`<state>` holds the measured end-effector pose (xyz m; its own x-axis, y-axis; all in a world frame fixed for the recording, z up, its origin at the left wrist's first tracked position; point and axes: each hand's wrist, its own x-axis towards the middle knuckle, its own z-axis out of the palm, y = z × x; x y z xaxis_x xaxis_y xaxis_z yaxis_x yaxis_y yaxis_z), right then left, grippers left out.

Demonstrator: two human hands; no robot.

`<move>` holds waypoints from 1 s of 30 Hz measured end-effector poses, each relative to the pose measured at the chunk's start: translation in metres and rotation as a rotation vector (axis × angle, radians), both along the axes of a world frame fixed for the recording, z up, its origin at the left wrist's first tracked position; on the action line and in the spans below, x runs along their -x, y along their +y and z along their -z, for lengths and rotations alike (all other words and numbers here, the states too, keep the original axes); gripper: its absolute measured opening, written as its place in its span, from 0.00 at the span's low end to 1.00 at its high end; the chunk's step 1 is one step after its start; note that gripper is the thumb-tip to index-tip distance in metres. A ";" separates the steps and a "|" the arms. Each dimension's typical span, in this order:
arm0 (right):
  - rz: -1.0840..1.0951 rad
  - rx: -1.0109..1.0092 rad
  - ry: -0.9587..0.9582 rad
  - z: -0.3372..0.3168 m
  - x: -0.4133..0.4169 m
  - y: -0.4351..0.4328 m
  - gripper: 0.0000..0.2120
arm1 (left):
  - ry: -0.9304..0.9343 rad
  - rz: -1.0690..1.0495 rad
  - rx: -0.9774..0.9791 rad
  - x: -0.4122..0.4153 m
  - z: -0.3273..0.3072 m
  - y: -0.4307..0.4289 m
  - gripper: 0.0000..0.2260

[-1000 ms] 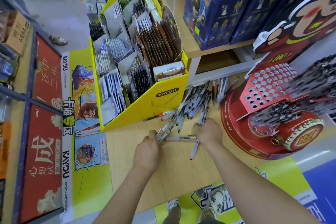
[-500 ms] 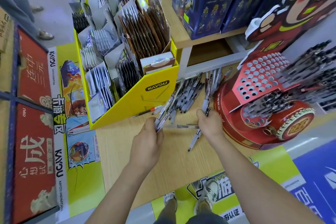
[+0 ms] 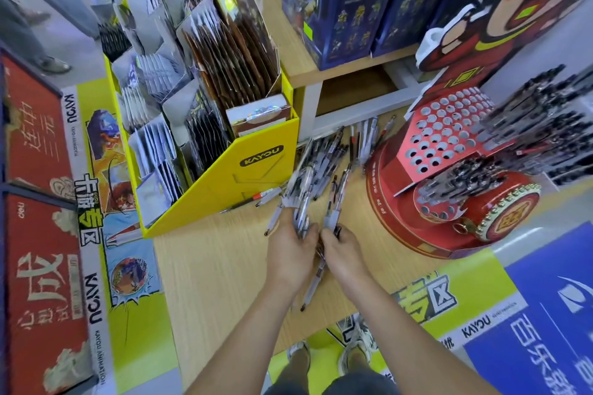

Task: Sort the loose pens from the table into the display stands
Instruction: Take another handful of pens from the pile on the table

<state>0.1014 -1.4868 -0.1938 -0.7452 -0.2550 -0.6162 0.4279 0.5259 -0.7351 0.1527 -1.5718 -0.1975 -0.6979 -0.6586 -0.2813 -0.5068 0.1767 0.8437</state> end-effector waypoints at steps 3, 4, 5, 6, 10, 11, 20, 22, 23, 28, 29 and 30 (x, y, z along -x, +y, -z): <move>-0.122 -0.133 0.021 -0.002 0.011 0.010 0.10 | 0.021 0.112 0.119 -0.001 -0.002 -0.012 0.12; -0.185 -0.200 0.035 -0.005 0.018 0.014 0.10 | 0.013 0.141 0.130 -0.001 0.000 -0.016 0.16; -0.233 -0.244 0.043 -0.008 0.024 0.018 0.10 | 0.004 0.156 0.110 0.000 0.001 -0.020 0.19; -0.262 -0.260 0.032 -0.012 0.029 0.022 0.10 | -0.008 0.153 0.054 0.002 0.003 -0.022 0.22; -0.230 -0.070 -0.181 -0.023 0.030 0.034 0.06 | 0.017 0.076 -0.266 0.018 0.006 -0.013 0.20; -0.250 -0.058 -0.186 -0.023 0.027 0.036 0.06 | 0.020 0.052 -0.335 0.021 0.004 -0.008 0.14; -0.415 -0.046 -0.133 -0.021 0.007 0.054 0.06 | -0.130 -0.130 -0.742 0.022 -0.004 0.011 0.08; -0.420 -0.009 -0.154 -0.024 0.005 0.058 0.06 | -0.191 -0.098 -0.772 0.024 -0.006 0.009 0.07; -0.413 0.027 -0.179 -0.027 0.005 0.060 0.06 | -0.212 -0.083 -0.767 0.024 -0.007 0.008 0.08; -0.044 0.196 -0.424 -0.030 0.012 0.073 0.14 | -0.193 -0.073 -0.651 0.024 -0.011 0.006 0.15; 0.054 0.208 -0.467 -0.028 0.013 0.074 0.16 | -0.192 -0.064 -0.625 0.024 -0.010 0.005 0.16; 0.108 0.216 -0.497 -0.027 0.013 0.074 0.17 | -0.187 -0.060 -0.609 0.023 -0.012 0.005 0.16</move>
